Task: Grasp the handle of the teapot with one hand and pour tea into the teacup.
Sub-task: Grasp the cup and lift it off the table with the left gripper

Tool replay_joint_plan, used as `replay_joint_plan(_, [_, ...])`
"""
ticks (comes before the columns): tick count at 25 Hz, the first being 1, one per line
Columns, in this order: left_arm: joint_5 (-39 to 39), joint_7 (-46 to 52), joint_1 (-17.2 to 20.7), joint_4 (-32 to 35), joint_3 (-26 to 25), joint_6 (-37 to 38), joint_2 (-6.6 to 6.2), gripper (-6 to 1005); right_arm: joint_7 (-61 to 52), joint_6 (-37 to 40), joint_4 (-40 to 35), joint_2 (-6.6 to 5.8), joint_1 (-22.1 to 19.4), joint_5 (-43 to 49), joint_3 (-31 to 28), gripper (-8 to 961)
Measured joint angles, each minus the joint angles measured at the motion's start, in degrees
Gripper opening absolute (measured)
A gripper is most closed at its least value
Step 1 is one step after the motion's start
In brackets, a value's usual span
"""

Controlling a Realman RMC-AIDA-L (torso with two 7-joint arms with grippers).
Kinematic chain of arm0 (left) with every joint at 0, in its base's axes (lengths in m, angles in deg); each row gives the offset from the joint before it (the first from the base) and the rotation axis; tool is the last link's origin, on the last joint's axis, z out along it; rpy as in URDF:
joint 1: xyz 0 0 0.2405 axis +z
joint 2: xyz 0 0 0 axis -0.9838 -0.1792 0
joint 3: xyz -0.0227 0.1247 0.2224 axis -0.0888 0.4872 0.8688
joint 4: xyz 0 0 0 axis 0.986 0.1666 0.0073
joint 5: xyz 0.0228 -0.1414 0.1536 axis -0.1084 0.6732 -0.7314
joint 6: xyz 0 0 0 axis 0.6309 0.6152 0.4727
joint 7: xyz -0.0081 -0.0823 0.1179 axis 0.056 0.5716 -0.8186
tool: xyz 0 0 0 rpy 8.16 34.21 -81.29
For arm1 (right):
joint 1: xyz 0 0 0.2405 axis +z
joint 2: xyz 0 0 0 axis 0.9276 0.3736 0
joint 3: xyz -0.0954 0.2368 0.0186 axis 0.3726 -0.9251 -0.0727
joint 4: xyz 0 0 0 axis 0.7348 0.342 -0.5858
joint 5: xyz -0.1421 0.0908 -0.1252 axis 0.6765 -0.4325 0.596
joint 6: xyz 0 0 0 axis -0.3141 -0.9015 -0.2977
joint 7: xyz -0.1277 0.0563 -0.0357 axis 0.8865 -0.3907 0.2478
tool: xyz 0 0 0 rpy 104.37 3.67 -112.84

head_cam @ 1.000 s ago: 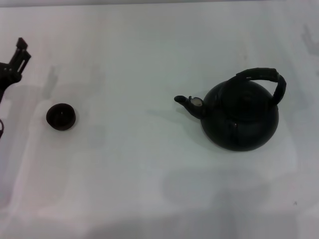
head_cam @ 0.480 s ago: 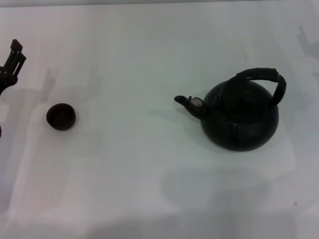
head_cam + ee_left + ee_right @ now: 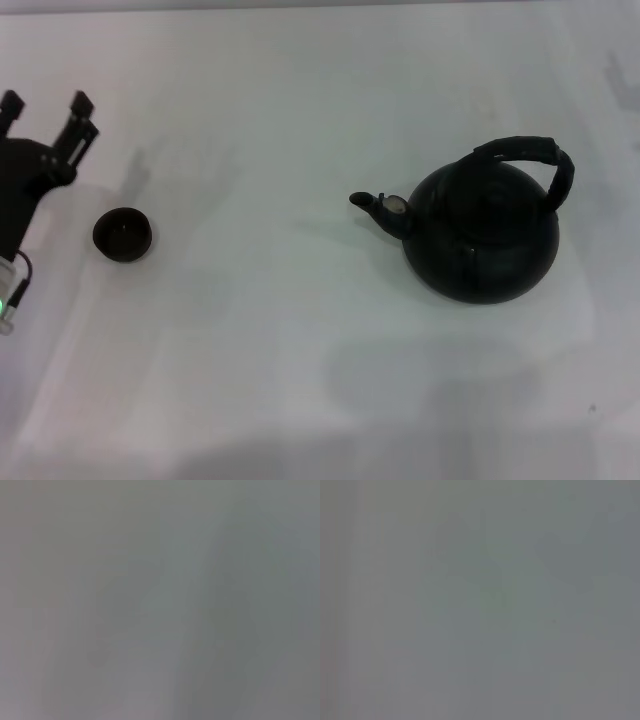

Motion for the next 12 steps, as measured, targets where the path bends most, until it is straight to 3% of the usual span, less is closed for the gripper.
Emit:
replay_joint_plan(4, [-4.73,0.01,2.16,-0.1,-0.02,-2.36,0.11,876,0.16,-2.37,-1.97,-0.28,0.02,-0.66,-0.13,716])
replay_joint_plan(12, [-8.42,-0.13,10.78,-1.52,-0.02,-9.19,0.1,876,3.99,-6.06,-3.23,-0.58,1.21,-5.01,-0.19,716])
